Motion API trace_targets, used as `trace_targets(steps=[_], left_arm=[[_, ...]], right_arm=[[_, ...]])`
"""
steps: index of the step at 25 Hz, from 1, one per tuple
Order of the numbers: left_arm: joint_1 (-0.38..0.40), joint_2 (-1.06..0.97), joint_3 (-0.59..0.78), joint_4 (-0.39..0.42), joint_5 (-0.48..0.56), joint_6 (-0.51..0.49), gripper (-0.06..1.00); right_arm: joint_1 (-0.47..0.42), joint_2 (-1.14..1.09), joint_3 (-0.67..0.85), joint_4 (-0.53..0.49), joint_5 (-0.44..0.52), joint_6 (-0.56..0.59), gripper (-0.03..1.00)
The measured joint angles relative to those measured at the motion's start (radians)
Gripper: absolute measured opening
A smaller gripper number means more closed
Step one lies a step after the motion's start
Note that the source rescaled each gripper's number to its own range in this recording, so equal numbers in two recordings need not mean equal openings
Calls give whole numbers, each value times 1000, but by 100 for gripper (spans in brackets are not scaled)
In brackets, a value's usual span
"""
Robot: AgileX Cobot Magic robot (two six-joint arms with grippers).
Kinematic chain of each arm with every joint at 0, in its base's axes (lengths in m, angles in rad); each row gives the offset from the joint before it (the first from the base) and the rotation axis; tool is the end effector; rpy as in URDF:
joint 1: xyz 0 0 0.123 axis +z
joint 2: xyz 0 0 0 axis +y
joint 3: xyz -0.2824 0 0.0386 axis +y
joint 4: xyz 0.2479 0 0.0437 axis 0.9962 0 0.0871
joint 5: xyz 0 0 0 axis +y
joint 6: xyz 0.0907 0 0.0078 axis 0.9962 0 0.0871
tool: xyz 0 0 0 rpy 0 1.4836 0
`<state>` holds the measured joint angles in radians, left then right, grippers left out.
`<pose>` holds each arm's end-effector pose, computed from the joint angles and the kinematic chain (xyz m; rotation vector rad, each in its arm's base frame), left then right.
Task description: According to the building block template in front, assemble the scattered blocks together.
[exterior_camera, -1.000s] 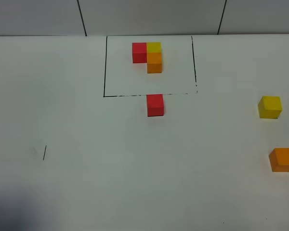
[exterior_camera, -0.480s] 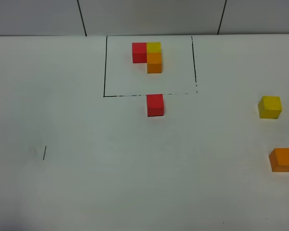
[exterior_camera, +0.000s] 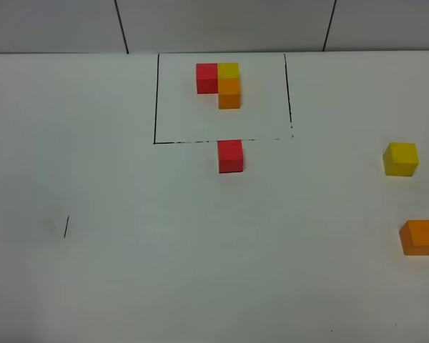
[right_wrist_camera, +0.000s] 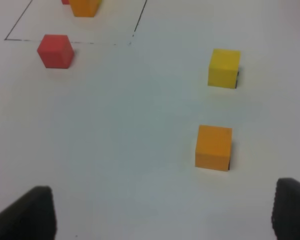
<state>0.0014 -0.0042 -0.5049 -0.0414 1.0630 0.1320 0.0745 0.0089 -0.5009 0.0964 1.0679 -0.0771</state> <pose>-0.0062 -0.0033 0.2784 0.1351 2.0325 0.0343 -0.0046 0.0074 0.2772 -0.1602 2.0513 0.1141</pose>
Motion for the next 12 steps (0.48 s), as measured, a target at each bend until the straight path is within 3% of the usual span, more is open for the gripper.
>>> trace_targets(steps=[12], left_arm=[[0, 0, 2, -1, 0, -23, 75]], right_arm=[[0, 0, 0, 0, 1, 6, 75]])
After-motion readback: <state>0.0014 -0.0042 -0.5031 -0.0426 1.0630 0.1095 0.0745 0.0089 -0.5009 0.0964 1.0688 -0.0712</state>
